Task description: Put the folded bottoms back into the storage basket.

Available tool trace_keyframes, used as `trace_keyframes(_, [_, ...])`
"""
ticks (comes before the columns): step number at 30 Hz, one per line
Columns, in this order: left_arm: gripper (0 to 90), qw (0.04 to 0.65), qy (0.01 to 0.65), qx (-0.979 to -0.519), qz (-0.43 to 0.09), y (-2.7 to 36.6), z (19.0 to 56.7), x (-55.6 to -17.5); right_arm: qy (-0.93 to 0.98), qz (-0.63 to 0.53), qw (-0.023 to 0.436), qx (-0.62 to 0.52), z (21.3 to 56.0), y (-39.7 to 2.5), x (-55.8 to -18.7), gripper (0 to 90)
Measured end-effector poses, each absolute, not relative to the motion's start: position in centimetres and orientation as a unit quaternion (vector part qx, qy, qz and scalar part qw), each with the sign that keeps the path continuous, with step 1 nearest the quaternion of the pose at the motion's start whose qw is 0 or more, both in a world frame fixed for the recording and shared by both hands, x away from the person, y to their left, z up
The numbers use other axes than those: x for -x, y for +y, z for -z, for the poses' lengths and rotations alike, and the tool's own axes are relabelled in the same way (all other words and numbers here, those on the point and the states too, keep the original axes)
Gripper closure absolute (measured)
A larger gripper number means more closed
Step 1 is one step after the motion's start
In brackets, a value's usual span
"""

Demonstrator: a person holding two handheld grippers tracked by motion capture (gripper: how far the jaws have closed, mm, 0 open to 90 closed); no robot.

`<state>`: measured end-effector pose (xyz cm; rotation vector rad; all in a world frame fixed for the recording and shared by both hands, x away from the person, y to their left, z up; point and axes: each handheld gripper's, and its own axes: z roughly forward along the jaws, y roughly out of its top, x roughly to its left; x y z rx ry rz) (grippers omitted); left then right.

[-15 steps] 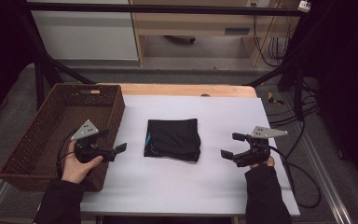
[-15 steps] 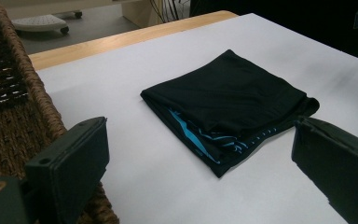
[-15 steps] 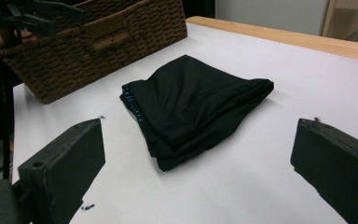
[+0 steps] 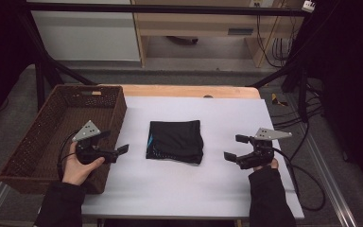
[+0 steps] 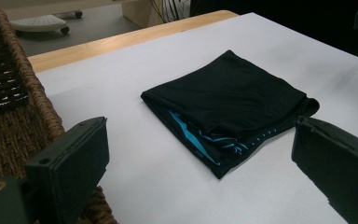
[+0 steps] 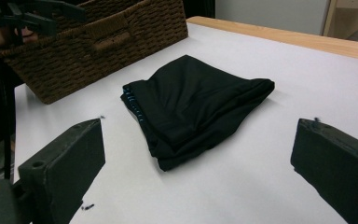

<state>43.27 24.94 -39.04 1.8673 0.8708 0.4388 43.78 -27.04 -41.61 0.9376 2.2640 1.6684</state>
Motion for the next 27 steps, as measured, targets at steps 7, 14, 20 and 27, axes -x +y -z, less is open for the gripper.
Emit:
trace_keyframes(7, [3.8, 0.495, 0.36, -0.769, -0.186, 25.1, 38.5, -43.3, 0.759, -0.562, 0.089, -0.316, 41.6, -27.2, -43.8, 3.0])
trace_keyframes(14, [3.8, 0.496, 0.363, -0.766, -0.19, 25.2, 37.6, -43.0, 0.76, -0.561, 0.089, -0.316, 41.7, -27.1, -43.8, 3.0])
trace_keyframes(20, [3.8, 0.5, 0.363, -0.761, -0.197, 25.2, 36.6, -42.6, 0.762, -0.557, 0.089, -0.318, 41.7, -27.1, -43.9, 3.0])
trace_keyframes(27, [3.4, 0.502, 0.364, -0.759, -0.198, 24.9, 36.0, -42.3, 0.76, -0.559, 0.089, -0.319, 41.7, -27.1, -43.9, 3.0])
